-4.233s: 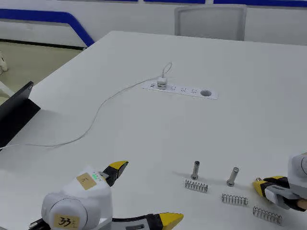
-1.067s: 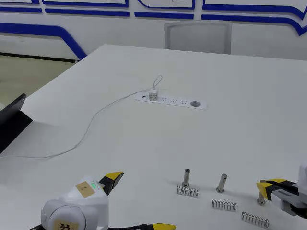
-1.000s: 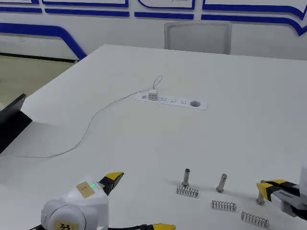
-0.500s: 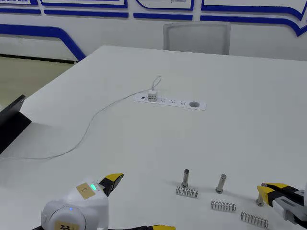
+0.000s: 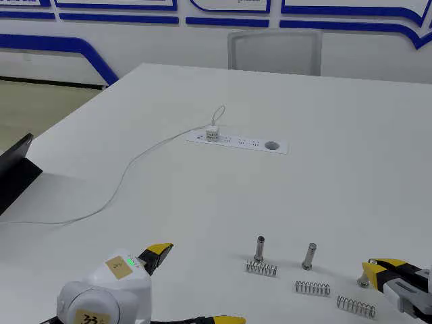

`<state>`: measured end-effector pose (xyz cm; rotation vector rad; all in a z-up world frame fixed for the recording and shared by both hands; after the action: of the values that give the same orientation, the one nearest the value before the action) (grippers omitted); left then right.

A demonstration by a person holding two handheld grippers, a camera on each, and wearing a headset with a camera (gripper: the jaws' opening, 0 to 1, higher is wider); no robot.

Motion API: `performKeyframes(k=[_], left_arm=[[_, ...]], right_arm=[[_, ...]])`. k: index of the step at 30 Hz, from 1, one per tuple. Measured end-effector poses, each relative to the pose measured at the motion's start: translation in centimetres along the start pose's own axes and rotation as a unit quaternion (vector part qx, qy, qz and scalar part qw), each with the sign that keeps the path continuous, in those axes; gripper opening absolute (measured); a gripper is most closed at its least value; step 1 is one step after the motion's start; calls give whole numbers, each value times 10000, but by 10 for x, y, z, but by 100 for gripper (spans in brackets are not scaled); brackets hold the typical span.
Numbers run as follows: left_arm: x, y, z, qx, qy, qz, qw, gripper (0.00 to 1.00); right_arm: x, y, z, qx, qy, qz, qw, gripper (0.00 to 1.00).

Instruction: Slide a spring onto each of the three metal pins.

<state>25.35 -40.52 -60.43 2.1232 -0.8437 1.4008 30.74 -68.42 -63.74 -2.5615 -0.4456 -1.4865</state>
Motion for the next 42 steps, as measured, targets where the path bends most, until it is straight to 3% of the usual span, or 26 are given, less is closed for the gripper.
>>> performKeyframes(k=[17,28,36,42], left_arm=[[1,3,0,-77,16,3,10000,97],[-2,3,2,-100,-43,-9,9999,97],[-3,5,2,-137,-71,16,9999,97],[-5,4,3,-126,-118,12,9998,97]], right_arm=[[-7,3,-12,68,-48,181,9998,18],[-32,-1,-20,472,-281,368,9978,24],[-38,-16,-18,929,-340,24,9951,26],[-47,-25,-8,1339,-520,-568,9880,27]])
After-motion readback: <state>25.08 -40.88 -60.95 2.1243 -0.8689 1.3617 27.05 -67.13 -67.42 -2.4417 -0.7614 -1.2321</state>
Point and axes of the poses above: the centre of the closed fingertips' face, and the gripper's own axes: z roughly forward along the fingers, y roughly to its right, x roughly out of its top, the point moved 3 cm from there along -z, roughly backward along the fingers, and after that the axes turned 2 degrees about -x, right-handed, at the moved point
